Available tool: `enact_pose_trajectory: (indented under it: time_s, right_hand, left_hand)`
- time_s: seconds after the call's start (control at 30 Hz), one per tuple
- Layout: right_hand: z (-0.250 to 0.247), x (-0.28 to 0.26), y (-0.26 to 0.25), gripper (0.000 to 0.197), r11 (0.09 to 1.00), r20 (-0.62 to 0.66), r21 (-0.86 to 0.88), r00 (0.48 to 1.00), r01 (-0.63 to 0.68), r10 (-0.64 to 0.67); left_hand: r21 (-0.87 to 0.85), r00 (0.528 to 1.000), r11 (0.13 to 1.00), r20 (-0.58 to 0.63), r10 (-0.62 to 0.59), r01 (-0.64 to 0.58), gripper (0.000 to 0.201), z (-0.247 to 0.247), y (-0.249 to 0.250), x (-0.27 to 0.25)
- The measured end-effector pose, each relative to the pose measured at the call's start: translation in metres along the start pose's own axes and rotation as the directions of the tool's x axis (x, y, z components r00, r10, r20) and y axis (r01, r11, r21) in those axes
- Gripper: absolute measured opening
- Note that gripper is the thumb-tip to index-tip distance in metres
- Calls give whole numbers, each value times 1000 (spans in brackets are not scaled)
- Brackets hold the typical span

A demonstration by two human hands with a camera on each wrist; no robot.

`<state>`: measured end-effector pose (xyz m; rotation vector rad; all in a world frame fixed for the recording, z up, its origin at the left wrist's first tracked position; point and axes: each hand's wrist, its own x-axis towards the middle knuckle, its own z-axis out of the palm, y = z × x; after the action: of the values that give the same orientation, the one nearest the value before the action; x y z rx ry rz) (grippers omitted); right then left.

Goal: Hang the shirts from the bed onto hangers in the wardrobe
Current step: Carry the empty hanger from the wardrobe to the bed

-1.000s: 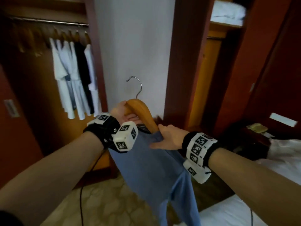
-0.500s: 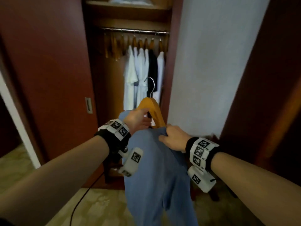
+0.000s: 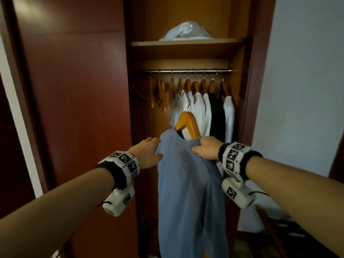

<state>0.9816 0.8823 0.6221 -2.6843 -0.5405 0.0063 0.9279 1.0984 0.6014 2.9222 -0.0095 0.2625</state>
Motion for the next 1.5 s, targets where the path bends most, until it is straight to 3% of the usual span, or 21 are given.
enact_pose_trajectory:
  time_s: [0.23, 0.37, 0.47, 0.5, 0.57, 0.6, 0.67, 0.77, 0.83, 0.93, 1.07, 1.3, 1.4, 1.5]
  right_hand:
    - [-29, 136, -19, 18, 988, -38, -128, 996, -87, 83]
    - [-34, 202, -23, 40, 973, -88, -151, 982, -177, 166]
    - [-44, 248, -22, 38, 963, -144, -108, 962, -247, 230]
    - [-49, 264, -20, 51, 967, -170, -64, 957, -248, 234]
    - [-63, 290, -19, 95, 969, -216, 41, 945, -244, 247]
    - [-70, 302, -19, 103, 968, -226, 28, 942, -248, 248]
    - [-82, 324, -24, 92, 952, -224, -68, 935, -298, 276]
    - [-98, 360, -32, 45, 950, -180, -90, 943, -298, 279]
    - [-106, 384, -30, 29, 956, -173, -109, 952, -273, 252]
    - [-115, 411, -29, 27, 966, -171, -81, 958, -246, 229]
    - [-125, 436, -31, 43, 967, -208, -102, 956, -233, 208]
    - [-125, 472, -35, 33, 976, -255, -88, 952, -199, 171]
    - [-113, 485, -33, 48, 976, -207, -67, 960, -207, 189]
    - [-103, 493, -33, 20, 984, -158, -11, 972, -178, 174]
  left_hand:
    - [102, 996, 992, -20, 82, -80, 71, -24, -53, 127]
    - [96, 981, 981, -78, 177, -169, 69, -35, -75, 203]
    - [117, 971, 969, -67, 228, -220, 68, -39, -87, 254]
    - [135, 965, 962, -76, 249, -238, 67, -42, -90, 271]
    - [131, 953, 955, -110, 281, -267, 63, -49, -94, 305]
    - [118, 950, 954, -117, 289, -276, 63, -52, -94, 320]
    - [120, 946, 950, -119, 303, -289, 65, -57, -92, 347]
    - [128, 939, 945, -133, 318, -302, 65, -64, -90, 388]
    - [132, 940, 946, -138, 312, -295, 65, -68, -89, 413]
    - [157, 940, 942, -127, 316, -295, 66, -73, -84, 441]
    - [137, 946, 952, -139, 293, -275, 56, -78, -80, 469]
    - [191, 952, 950, -134, 276, -248, 44, -74, -80, 489]
    - [201, 954, 951, -139, 265, -234, 45, -69, -82, 494]
    - [223, 950, 945, -148, 276, -240, 42, -63, -83, 496]
